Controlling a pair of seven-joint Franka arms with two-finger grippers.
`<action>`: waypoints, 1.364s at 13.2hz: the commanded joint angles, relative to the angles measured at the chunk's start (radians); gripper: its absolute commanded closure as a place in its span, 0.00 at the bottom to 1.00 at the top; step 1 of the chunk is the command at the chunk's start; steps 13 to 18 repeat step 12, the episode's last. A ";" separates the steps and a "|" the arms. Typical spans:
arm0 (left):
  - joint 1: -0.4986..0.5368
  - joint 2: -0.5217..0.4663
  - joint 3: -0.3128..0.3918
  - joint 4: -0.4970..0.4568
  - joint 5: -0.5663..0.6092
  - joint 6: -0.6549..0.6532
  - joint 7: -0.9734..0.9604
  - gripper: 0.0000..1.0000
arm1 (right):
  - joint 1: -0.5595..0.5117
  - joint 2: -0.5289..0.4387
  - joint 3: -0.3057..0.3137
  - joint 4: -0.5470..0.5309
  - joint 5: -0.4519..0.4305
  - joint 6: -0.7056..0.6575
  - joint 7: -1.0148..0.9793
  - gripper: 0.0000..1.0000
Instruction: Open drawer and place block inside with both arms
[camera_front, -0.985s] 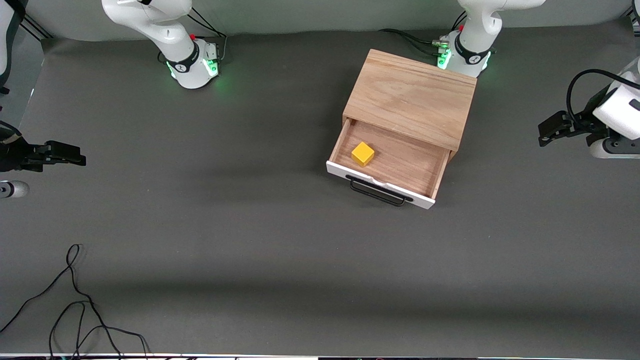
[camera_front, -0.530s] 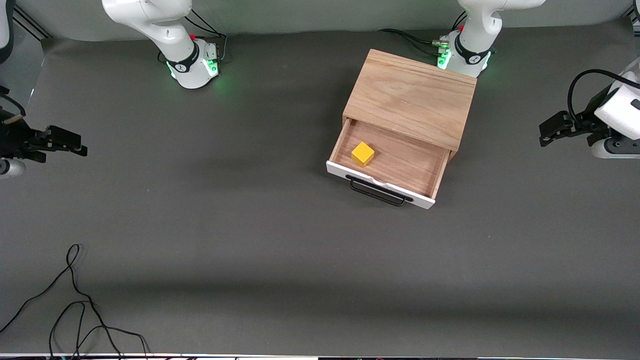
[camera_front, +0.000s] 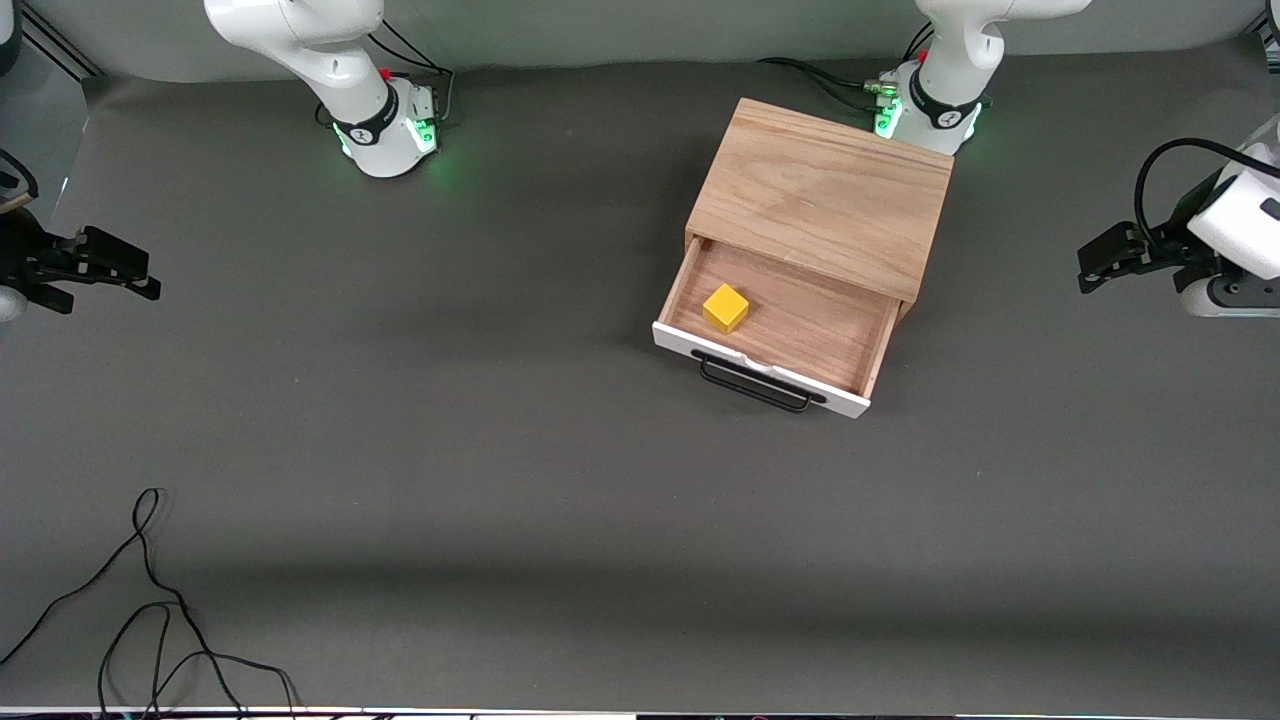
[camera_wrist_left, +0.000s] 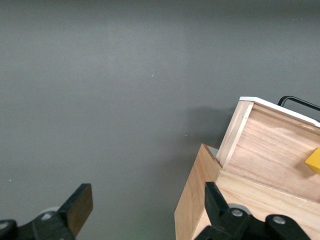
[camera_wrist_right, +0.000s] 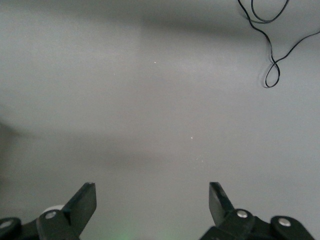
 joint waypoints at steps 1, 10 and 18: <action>-0.005 0.002 0.007 0.011 -0.001 -0.014 0.012 0.00 | -0.015 -0.016 0.022 -0.012 -0.022 0.011 0.031 0.00; -0.011 0.005 0.007 0.026 -0.001 -0.016 0.015 0.00 | -0.016 -0.014 0.022 -0.013 -0.020 0.009 0.030 0.00; -0.010 0.009 0.007 0.026 -0.001 -0.016 0.015 0.00 | -0.016 -0.016 0.022 -0.013 -0.020 0.009 0.031 0.00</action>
